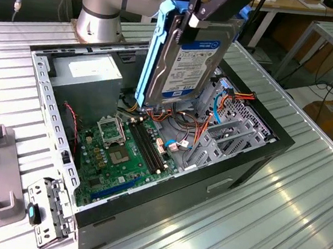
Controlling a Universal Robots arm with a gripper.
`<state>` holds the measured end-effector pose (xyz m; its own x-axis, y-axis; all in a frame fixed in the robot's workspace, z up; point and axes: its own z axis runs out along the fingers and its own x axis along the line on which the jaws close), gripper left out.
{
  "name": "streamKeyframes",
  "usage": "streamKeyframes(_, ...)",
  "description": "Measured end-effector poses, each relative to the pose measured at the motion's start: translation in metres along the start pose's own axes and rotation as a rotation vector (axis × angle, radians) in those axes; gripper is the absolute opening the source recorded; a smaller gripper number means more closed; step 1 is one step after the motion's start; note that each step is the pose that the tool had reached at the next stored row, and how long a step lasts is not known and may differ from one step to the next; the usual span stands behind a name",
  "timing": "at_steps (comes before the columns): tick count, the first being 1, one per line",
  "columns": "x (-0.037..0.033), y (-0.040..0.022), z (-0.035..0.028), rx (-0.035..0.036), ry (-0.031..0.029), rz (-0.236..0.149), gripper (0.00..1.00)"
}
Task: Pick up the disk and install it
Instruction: 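Insert the disk into the insertion slot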
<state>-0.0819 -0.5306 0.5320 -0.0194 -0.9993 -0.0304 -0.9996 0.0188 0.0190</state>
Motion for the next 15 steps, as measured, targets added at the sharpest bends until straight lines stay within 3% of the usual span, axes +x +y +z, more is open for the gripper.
streamKeyframes(5,0.0025,-0.0026,0.0025,0.0057,0.0036,0.000,0.37)
streamKeyframes(10,0.0150,-0.0070,0.0054,0.0060,0.0068,0.000,0.37)
streamKeyframes(12,0.0168,-0.0117,0.0063,0.0061,0.0088,0.000,0.37)
streamKeyframes(13,0.0174,-0.0189,0.0069,0.0060,0.0111,0.000,0.37)
streamKeyframes(15,0.0176,-0.0265,0.0076,0.0061,0.0124,0.000,0.37)
